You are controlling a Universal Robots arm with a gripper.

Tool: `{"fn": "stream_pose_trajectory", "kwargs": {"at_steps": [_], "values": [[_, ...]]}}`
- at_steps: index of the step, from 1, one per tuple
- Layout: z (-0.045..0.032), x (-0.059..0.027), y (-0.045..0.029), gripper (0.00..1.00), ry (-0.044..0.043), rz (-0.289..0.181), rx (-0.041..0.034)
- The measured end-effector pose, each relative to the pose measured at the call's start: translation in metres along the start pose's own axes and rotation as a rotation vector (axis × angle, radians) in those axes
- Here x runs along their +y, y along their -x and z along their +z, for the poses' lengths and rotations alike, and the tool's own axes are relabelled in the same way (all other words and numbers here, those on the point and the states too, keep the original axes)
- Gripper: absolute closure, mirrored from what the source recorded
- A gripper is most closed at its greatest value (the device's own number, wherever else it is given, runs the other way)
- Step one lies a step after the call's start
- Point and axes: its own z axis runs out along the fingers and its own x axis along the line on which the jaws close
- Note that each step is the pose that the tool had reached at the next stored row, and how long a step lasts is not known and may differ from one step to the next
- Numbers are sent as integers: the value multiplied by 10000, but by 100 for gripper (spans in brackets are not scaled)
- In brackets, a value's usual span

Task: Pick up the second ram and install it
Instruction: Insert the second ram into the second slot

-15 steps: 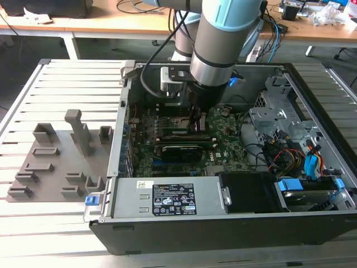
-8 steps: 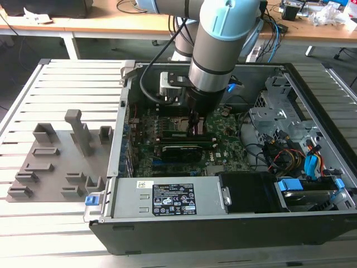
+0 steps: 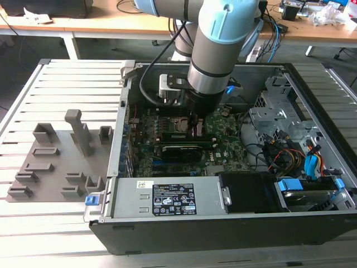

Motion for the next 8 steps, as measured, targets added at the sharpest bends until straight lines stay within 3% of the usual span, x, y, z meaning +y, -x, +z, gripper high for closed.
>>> {"fn": "stream_pose_trajectory", "kwargs": {"at_steps": [8], "values": [[22,16,11,87,0,-7,0]]}}
